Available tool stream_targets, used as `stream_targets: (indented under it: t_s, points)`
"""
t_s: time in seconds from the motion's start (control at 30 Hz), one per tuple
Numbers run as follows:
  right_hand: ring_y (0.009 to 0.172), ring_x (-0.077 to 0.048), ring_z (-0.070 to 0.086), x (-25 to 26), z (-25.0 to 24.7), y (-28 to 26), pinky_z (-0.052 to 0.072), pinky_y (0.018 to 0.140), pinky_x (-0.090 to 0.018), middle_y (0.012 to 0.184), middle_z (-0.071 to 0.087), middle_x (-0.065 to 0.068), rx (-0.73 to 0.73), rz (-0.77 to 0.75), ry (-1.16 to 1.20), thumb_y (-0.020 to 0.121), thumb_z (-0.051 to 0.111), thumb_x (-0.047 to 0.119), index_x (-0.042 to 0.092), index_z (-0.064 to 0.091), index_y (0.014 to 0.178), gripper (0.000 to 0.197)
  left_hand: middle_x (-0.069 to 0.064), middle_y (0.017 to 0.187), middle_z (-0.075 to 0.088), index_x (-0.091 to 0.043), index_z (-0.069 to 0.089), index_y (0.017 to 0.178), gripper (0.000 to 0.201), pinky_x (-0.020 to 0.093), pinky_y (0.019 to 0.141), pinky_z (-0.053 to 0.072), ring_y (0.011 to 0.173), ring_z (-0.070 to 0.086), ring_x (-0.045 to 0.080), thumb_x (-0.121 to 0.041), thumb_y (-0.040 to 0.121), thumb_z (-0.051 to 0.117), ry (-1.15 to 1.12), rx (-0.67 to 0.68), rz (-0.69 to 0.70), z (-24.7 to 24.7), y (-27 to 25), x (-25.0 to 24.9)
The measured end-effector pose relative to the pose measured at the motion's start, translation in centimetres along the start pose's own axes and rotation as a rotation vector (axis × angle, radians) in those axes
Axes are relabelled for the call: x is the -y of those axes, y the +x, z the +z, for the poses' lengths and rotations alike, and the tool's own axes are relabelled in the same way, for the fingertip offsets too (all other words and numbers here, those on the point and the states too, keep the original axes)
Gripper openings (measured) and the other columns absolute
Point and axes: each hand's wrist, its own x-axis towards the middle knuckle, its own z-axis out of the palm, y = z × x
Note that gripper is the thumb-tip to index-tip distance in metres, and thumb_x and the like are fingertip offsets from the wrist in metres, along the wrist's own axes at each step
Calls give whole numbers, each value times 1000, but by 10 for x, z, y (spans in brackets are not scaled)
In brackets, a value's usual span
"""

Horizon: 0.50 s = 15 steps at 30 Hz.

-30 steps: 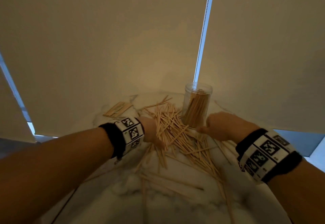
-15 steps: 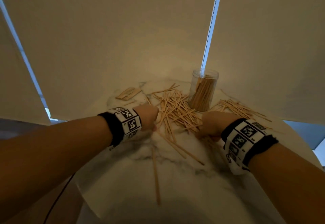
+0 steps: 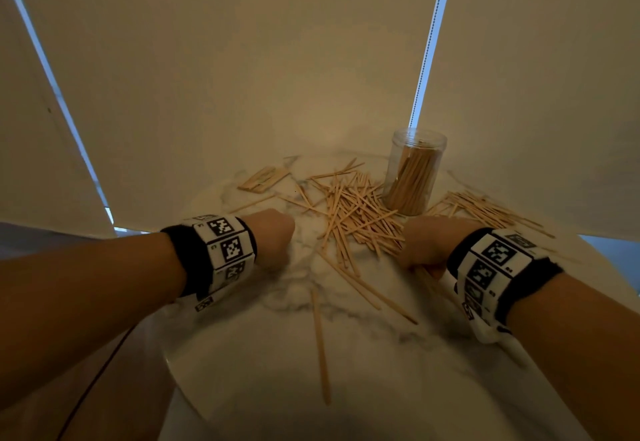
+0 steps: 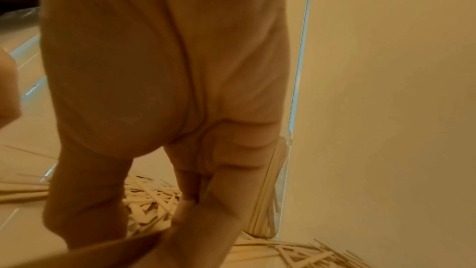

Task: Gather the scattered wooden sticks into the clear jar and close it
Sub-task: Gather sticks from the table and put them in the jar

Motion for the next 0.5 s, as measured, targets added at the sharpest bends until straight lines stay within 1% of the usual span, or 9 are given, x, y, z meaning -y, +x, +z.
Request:
stream_targets:
  t_s: [0.03, 0.1, 0.17, 0.23, 0.3, 0.37, 0.4, 0.43, 0.5]
  points:
    - [58, -16, 53, 1, 0, 1, 55, 74, -32, 67, 56, -2, 5, 2, -20, 89, 63, 27, 14, 54, 65, 29, 4, 64, 45, -5, 55, 75, 29, 29, 54, 37, 56, 43, 19, -25, 95, 58, -70, -21, -15, -1, 8, -1]
    - [59, -16, 52, -1, 0, 4, 50, 63, -29, 68, 56, -1, 23, 4, -23, 87, 64, 30, 15, 56, 66, 27, 8, 79, 60, -1, 63, 97, 28, 27, 57, 43, 67, 56, 20, -26, 100, 50, -295, -84, -6, -7, 25, -7]
    - [59, -16, 52, -3, 1, 7, 46, 58, -26, 69, 57, -1, 46, 10, 2, 86, 65, 33, 16, 57, 66, 28, 16, 101, 67, 3, 63, 112, 35, 26, 67, 48, 87, 65, 27, -23, 104, 42, -483, -138, -9, -18, 39, -15]
    - [61, -14, 52, -6, 1, 7, 44, 58, -27, 71, 56, 0, 61, 14, 11, 88, 64, 41, 17, 57, 66, 33, 21, 124, 62, 5, 59, 125, 41, 30, 84, 45, 113, 60, 34, -25, 106, 37, -527, -187, -45, -27, 53, -26]
    - [60, -13, 50, -9, -1, 6, 41, 55, -26, 70, 55, 1, 66, 9, 30, 88, 64, 47, 18, 54, 65, 39, 22, 137, 56, 6, 54, 133, 58, 34, 95, 45, 122, 56, 35, -41, 107, 34, -494, -142, -93, -29, 70, -36]
    - [56, -13, 50, -13, -3, 5, 40, 52, -25, 65, 54, 1, 72, 0, 81, 88, 65, 47, 17, 52, 62, 42, 21, 138, 56, 4, 57, 132, 79, 38, 100, 46, 123, 56, 35, -63, 100, 32, -381, -56, -104, -27, 87, -46]
    - [53, -14, 49, -15, -4, 5, 39, 51, -25, 62, 53, 1, 71, -7, 97, 88, 65, 46, 17, 52, 60, 42, 19, 136, 58, 1, 59, 130, 81, 38, 99, 47, 122, 57, 34, -68, 96, 36, -339, -36, -88, -24, 95, -50]
    - [52, -14, 47, -17, -5, 4, 39, 51, -25, 60, 52, 1, 64, -16, 99, 87, 65, 45, 17, 51, 58, 42, 15, 132, 61, -3, 61, 128, 76, 36, 96, 49, 119, 59, 32, -68, 95, 42, -292, -23, -72, -23, 100, -53]
    - [51, -15, 45, -19, -6, 4, 39, 53, -25, 58, 50, 2, 47, -23, 92, 87, 65, 42, 17, 51, 57, 42, 5, 124, 65, -10, 66, 119, 54, 32, 90, 52, 113, 63, 25, -57, 96, 54, -191, -18, -33, -24, 107, -56]
